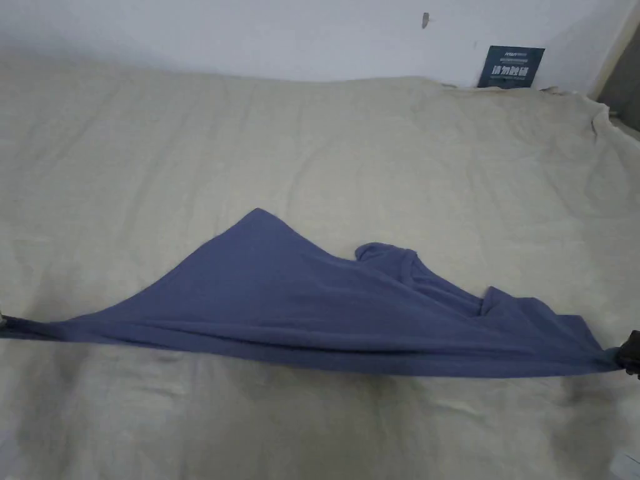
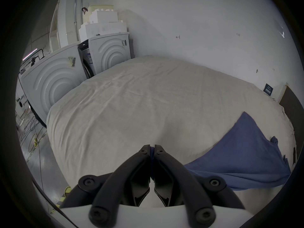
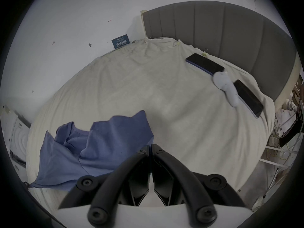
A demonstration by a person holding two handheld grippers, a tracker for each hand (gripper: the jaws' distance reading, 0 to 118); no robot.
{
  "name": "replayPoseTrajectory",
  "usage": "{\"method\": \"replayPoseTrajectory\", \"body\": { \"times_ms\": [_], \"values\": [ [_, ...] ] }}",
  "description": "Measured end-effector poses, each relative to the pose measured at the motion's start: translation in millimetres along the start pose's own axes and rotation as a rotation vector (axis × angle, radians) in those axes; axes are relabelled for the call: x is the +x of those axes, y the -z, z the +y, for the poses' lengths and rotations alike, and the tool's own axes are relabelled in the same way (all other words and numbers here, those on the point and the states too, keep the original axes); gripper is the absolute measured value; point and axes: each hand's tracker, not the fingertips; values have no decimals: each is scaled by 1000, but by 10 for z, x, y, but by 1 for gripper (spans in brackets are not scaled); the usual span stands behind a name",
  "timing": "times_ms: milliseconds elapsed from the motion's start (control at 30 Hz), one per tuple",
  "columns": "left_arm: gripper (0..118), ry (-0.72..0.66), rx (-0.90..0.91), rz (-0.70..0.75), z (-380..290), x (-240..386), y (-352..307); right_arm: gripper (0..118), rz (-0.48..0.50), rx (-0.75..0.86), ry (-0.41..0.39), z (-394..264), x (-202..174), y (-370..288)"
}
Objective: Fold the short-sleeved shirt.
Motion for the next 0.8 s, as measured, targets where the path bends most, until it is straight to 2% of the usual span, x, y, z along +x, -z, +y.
{"method": "replayPoseTrajectory", "body": {
  "times_ms": [200,400,533,633,800],
  "values": [
    [0,-39,-27,-21,-540,-388,-394,0,6,-9,-29,-463,320,-348],
    [0,-38,-99,17,-1013,-644,-455,0,-17,-61,-76,-868,523,-471],
    [0,18,-128,46,-1187,-629,-408,0,-27,-93,-113,-1056,513,-433],
    [0,121,-157,71,-1299,-569,-381,0,-41,-115,-133,-1154,493,-363],
    [0,146,-190,84,-1372,-520,-321,1,-57,-128,-110,-1212,488,-259]
  ]
}}
